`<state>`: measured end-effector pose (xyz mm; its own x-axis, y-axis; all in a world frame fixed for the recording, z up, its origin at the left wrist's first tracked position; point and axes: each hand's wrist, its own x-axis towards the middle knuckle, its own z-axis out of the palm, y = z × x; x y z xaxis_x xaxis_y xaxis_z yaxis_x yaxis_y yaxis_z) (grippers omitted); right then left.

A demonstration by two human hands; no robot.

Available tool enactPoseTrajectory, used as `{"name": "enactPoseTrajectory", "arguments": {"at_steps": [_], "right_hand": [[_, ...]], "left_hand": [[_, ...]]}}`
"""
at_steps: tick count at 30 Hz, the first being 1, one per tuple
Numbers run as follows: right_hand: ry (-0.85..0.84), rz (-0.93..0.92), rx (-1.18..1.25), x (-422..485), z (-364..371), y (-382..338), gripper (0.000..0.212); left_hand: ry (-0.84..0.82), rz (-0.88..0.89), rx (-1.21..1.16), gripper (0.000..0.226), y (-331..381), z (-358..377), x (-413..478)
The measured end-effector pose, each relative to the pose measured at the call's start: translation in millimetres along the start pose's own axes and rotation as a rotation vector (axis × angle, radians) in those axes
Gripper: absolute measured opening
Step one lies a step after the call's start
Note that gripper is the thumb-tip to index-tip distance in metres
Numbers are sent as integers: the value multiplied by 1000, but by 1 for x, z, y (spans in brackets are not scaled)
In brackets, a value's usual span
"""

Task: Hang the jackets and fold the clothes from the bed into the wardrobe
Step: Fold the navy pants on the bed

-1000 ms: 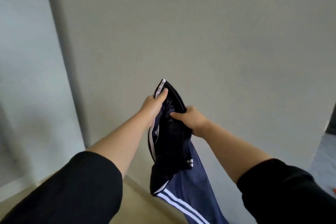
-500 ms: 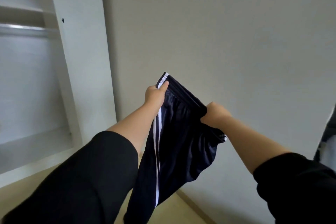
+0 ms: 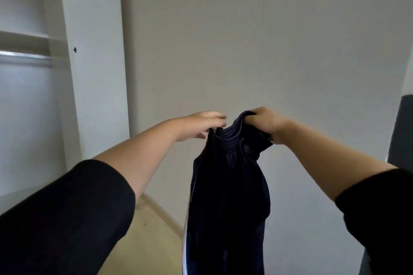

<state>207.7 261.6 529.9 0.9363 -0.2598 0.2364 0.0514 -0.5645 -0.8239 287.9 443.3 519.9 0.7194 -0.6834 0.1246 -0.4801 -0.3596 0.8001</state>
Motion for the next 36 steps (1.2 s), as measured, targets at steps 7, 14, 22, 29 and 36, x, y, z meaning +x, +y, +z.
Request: {"name": "enactPoseTrajectory", "arguments": {"at_steps": [7,14,22,29,36], "right_hand": [[172,123,-6,-1,-16,-13,16],[-115,178,-93,-21,-57,-1,27],[-8,32,-41,-20,-81,23,15],[71,-102,-807,-14,-81,19,5],[255,80,-709,-9,-86,40,26]], "left_hand": [[-125,88,-63,24,19,14,1],[-85,43,7,6,27,15,13],[26,83,531,18,35,17,31],[222,69,949,10,32,5,39],[376,1,775,26,-7,-14,47]]}}
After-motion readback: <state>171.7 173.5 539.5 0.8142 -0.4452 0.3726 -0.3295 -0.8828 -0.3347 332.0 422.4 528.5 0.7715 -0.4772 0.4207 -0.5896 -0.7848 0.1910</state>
